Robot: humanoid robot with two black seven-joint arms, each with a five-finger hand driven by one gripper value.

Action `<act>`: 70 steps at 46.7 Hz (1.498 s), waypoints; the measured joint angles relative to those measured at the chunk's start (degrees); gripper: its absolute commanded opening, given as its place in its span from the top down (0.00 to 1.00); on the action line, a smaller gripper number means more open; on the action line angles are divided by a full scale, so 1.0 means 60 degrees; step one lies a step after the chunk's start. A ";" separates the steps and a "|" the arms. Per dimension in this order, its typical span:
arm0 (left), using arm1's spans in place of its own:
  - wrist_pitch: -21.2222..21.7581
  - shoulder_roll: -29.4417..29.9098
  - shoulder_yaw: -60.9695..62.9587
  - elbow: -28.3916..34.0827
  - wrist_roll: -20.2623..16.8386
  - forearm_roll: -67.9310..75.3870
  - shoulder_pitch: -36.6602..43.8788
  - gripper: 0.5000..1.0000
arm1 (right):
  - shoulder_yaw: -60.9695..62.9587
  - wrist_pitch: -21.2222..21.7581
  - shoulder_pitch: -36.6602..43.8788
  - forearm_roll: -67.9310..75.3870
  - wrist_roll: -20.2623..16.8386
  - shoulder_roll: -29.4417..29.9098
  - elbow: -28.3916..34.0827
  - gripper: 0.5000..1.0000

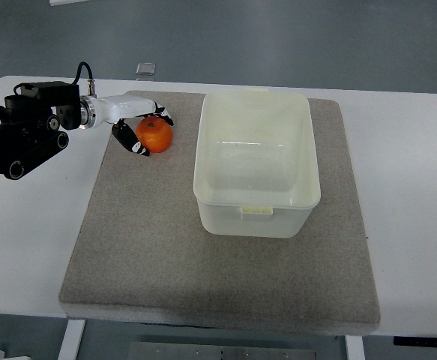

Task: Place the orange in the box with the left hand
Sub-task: 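Close the left hand fingers around the orange, then lift the orange with the left hand and carry it over the box, then lower the orange into the box and open the left hand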

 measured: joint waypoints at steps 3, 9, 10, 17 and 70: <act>-0.0007 0.0018 0.0010 -0.0001 0.0000 0.0006 0.0000 0.86 | 0.0000 0.0000 0.0000 0.0000 0.0000 0.0000 0.0000 0.14; -0.0074 0.0099 0.0011 -0.0082 0.0000 0.0154 -0.0014 1.00 | 0.0000 0.0000 0.0001 0.0000 0.0000 0.0000 0.0001 0.14; -0.0101 0.0116 0.0011 -0.0100 0.0000 0.0165 -0.0030 1.00 | 0.0000 0.0000 0.0001 0.0000 0.0000 0.0000 0.0001 0.14; -0.0188 0.0401 -0.0017 -0.0439 -0.0002 0.0167 -0.0211 1.00 | 0.0000 0.0000 -0.0001 0.0000 -0.0001 0.0000 0.0001 0.14; -0.2342 -0.1197 -0.0321 -0.4013 0.1737 -0.0027 -0.2929 1.00 | 0.0000 0.0000 0.0000 0.0000 -0.0002 0.0000 0.0000 0.14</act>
